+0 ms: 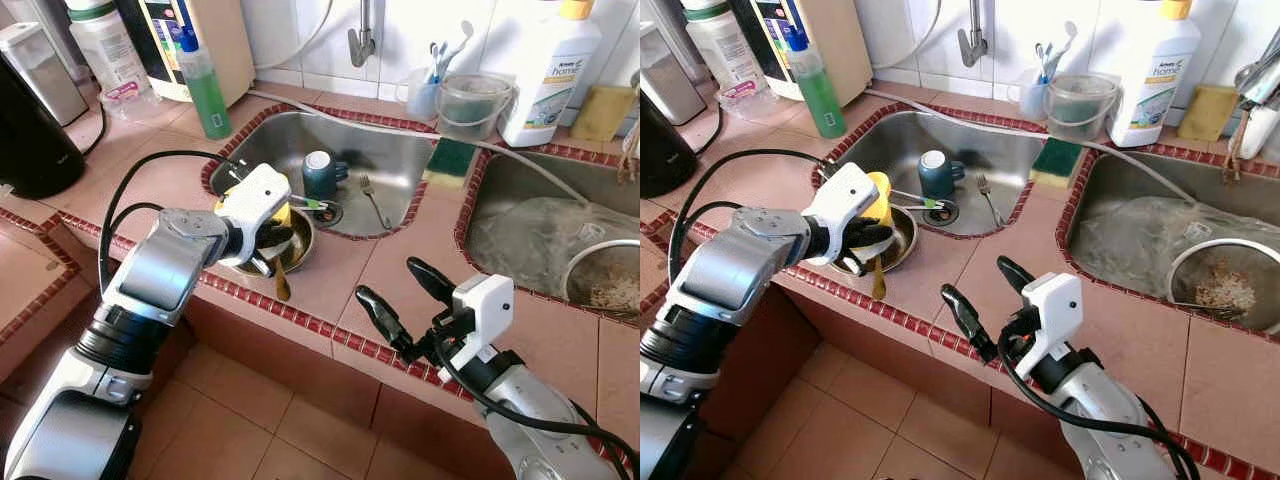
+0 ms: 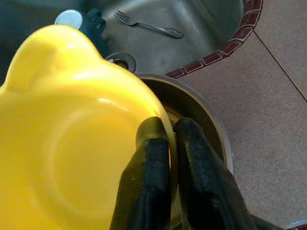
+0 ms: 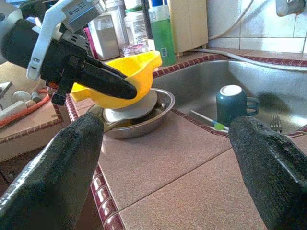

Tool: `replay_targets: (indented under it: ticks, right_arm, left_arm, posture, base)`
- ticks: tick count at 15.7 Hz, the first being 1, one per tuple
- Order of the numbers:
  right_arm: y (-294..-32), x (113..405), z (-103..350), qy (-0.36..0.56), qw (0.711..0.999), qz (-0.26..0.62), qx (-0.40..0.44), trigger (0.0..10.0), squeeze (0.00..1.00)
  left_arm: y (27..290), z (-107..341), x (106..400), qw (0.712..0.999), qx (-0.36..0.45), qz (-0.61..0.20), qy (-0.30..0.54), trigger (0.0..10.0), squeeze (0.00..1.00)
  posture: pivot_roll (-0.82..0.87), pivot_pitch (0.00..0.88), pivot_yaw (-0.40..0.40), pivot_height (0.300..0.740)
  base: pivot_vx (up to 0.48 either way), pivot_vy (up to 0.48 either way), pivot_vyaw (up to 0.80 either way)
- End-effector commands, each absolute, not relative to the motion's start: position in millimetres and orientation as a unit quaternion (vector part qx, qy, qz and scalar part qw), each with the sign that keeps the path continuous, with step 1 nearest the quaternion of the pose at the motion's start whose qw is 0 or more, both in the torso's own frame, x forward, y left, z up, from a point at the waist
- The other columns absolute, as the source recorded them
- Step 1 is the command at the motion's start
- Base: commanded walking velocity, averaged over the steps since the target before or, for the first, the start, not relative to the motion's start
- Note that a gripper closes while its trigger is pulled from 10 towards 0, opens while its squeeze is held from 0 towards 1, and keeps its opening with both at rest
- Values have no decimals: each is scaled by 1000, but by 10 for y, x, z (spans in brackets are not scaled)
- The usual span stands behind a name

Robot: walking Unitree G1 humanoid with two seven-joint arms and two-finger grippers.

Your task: Kitchen organization

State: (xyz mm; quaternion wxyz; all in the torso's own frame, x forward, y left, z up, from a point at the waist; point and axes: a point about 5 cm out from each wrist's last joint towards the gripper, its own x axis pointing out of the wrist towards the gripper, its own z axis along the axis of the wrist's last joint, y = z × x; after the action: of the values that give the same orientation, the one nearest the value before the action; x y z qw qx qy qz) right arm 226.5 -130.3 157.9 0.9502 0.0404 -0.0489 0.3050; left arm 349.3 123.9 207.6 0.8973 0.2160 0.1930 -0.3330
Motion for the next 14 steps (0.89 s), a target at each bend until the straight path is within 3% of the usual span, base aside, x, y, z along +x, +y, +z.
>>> replay_targets:
  ticks: [1,13,14]
  right_arm:
    - [-1280,2238,1628,-57,948,312,38,10000,0]
    - [-1297,2255,1645,-59,949,308,38,10000,0]
    - [-1301,2257,1646,-59,949,308,38,10000,0]
  left_arm:
    - [1252,2092,3480,894,228,-336,190,0,0]
    - [1244,2298,3537,906,223,-328,147,0,0]
    - [1245,2380,3555,908,229,-325,134,10000,0]
  posture:
    - [-203,109,139,740]
    - [-199,123,136,740]
    - [-199,123,136,740]
  base:
    - [0,0,0]
    - [0,0,0]
    - [0,0,0]
